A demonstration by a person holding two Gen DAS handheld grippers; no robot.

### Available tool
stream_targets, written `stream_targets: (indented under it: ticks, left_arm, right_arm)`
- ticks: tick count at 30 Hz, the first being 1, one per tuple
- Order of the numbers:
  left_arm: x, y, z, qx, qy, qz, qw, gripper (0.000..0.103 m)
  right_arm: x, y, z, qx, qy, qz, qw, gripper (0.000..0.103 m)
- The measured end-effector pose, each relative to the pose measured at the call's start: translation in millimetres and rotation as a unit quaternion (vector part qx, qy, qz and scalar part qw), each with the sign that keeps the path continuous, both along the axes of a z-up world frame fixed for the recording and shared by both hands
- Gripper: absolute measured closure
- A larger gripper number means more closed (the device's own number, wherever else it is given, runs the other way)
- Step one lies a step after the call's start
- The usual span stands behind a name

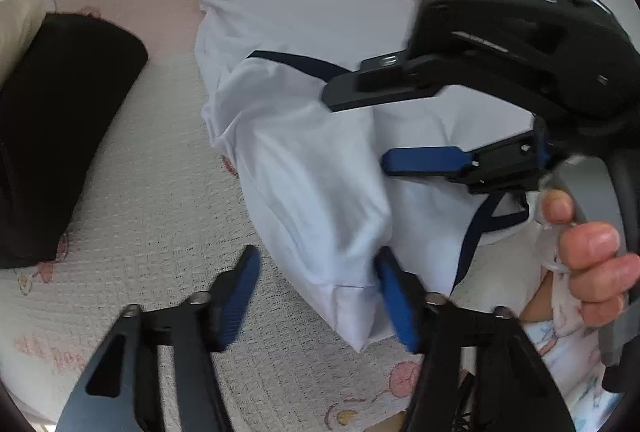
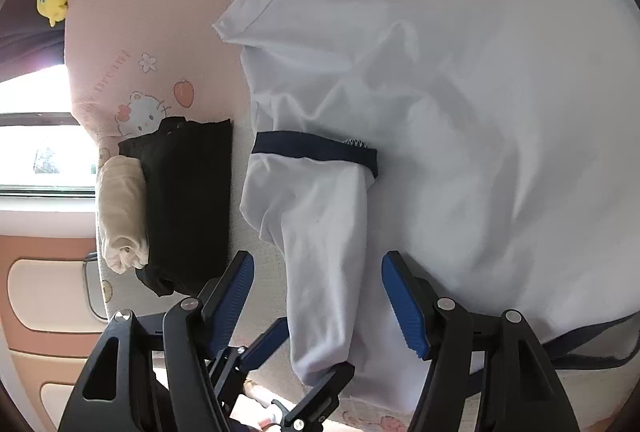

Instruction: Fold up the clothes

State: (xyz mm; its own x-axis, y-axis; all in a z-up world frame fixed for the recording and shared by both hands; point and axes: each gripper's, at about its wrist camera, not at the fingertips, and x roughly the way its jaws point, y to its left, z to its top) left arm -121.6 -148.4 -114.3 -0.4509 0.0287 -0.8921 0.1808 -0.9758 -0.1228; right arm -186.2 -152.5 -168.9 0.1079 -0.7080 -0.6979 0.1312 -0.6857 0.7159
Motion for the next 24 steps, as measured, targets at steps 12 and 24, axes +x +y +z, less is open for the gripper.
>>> stream_targets:
  ticks: [12,24]
  left_arm:
    - [1,28,10,-0.084,0.011,-0.047,0.9953,0.053]
    - [7,38,-4,-0.172,0.022,-0.042,0.9839,0.064]
  right_arm:
    - [-11,-23,-16,-0.006,0.019,0.017,1.0,0.037]
    - [-10,-47,-5,0.075,0.108,0.079,0.988,0.063]
